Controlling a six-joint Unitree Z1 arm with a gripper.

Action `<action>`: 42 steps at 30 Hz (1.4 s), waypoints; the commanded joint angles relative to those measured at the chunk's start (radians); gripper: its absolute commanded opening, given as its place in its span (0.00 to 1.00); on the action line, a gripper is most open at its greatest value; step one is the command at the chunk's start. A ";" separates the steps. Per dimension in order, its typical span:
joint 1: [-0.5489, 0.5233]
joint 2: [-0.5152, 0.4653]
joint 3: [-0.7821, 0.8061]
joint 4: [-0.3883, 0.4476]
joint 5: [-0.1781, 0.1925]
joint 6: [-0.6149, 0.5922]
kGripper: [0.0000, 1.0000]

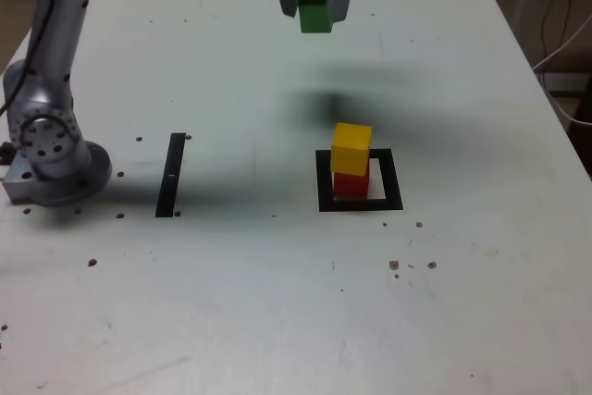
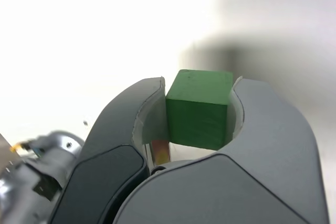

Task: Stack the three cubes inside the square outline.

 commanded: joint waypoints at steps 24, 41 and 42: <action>-0.393 -0.065 0.086 0.016 -0.145 -0.354 0.29; -0.451 0.043 0.016 0.012 -0.160 -0.401 0.29; -0.451 0.044 0.014 0.012 -0.158 -0.401 0.29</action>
